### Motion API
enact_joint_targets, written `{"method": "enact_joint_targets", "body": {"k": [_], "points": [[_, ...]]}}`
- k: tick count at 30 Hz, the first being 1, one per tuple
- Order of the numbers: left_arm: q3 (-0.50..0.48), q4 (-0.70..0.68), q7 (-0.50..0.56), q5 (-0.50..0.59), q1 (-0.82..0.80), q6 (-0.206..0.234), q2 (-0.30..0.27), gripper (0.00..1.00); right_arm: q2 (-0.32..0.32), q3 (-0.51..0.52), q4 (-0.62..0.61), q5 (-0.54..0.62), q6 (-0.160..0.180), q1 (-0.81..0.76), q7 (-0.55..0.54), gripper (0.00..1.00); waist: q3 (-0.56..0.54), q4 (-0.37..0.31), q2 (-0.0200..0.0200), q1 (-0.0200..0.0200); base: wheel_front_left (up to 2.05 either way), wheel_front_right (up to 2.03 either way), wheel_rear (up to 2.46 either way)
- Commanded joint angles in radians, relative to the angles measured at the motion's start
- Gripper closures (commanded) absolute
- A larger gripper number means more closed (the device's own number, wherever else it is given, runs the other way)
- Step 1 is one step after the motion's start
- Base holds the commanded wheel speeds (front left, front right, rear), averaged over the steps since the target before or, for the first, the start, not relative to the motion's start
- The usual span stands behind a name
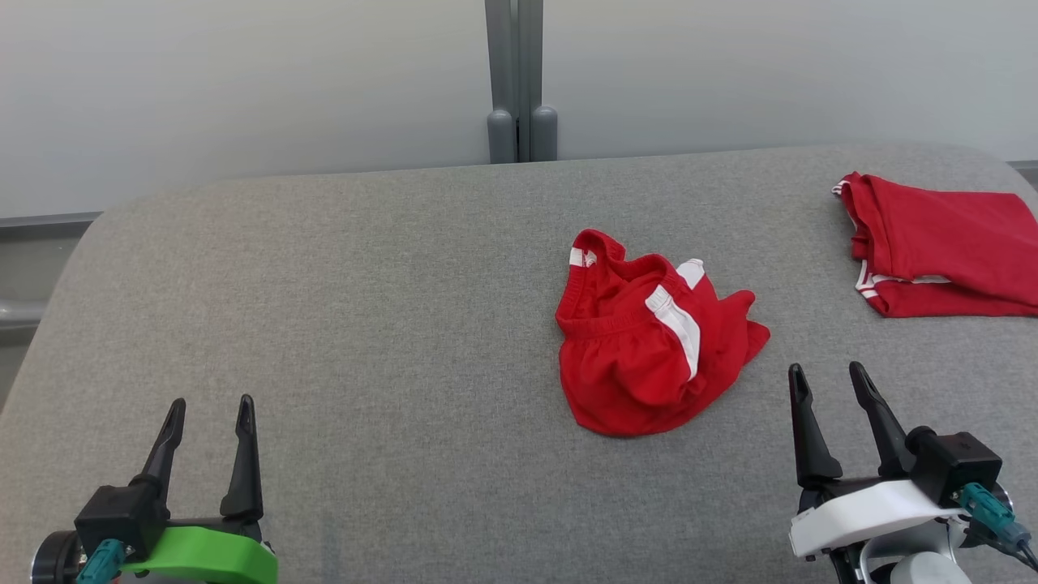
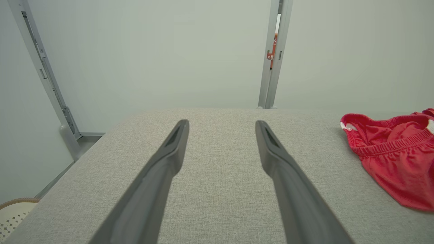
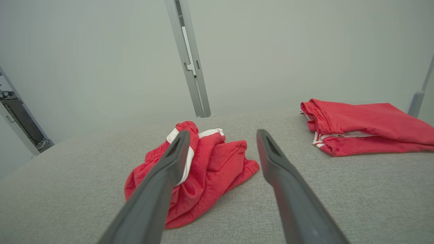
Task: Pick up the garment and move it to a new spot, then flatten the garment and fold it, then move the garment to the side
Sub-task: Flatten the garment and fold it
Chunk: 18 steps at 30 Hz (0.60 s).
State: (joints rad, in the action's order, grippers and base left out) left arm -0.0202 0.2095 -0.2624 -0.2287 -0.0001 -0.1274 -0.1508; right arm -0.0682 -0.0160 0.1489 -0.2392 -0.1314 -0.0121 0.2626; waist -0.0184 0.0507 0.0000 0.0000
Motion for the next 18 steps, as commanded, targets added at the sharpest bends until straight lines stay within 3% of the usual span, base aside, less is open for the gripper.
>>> {"method": "enact_joint_targets", "body": {"k": [1,18], "points": [[-0.003,0.002,-0.003,0.008,0.002,-0.004,-0.005,0.0,0.001,-0.001,0.003,0.005,0.002,-0.009,0.003,0.0,0.0,0.0,0.0,0.0,0.0,0.0,0.0],[0.007,0.008,-0.003,0.011,-0.005,-0.005,-0.007,0.0,0.003,-0.007,0.006,0.004,0.002,-0.001,0.003,0.0,0.003,-0.012,0.0,0.0,0.0,0.0,0.0]]}}
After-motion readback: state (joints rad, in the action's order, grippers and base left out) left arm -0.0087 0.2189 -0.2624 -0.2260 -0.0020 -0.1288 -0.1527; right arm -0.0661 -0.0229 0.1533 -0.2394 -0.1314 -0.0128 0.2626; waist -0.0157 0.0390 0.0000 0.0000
